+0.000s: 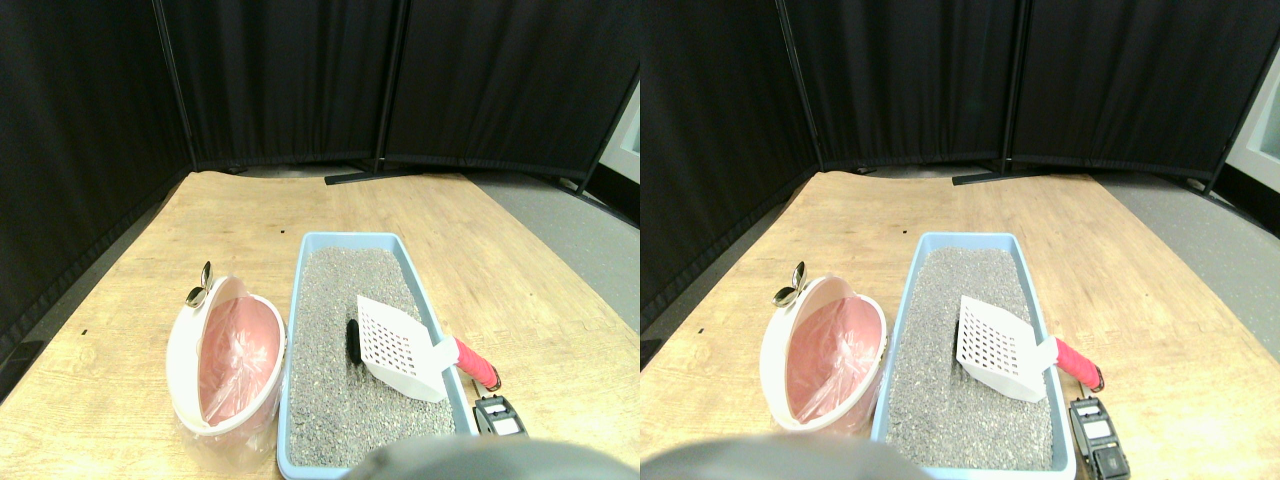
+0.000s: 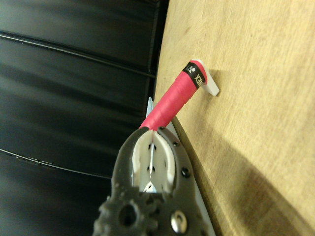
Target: Scoop (unimanual)
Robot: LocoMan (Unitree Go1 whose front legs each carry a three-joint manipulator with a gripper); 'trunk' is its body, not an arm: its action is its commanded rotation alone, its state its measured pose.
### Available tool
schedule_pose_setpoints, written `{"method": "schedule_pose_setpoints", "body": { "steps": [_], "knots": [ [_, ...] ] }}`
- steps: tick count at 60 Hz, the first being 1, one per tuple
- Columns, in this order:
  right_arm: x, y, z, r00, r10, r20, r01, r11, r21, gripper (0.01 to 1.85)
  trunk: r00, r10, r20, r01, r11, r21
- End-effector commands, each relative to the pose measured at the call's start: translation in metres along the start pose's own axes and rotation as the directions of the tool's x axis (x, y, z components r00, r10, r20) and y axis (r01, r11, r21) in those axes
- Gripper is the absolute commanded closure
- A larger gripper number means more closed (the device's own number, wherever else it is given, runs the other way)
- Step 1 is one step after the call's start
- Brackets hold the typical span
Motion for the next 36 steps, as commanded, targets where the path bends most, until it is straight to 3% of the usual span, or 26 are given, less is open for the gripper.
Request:
{"method": "schedule_pose_setpoints", "body": {
  "steps": [1, 11, 27, 30, 36],
  "knots": [
    [-0.001, -0.001, 0.007, 0.999, -0.009, 0.036, 0.01, 1.0, -0.01, 1.42, 1.0, 0.002, 0.001, -0.002, 1.0, -0.007],
    [-0.008, 0.0, 0.009, 0.999, -0.018, 0.036, 0.019, 0.999, -0.032, 1.42, 1.0, -0.007, 0.003, 0.007, 1.0, -0.006],
    [-0.015, -0.001, 0.012, 0.995, -0.003, 0.103, 0.002, 1.0, 0.01, 1.41, 0.9997, -0.021, 0.011, 0.022, 0.9998, -0.005],
    [-0.014, -0.004, 0.011, 0.989, 0.008, 0.148, -0.012, 0.999, 0.032, 1.36, 0.9997, -0.023, 0.012, 0.023, 0.9997, -0.005],
    [-0.01, -0.01, 0.01, 0.986, 0.004, 0.168, -0.018, 0.996, 0.086, 1.15, 0.9995, -0.029, 0.011, 0.029, 0.9996, -0.002]
  ]
}}
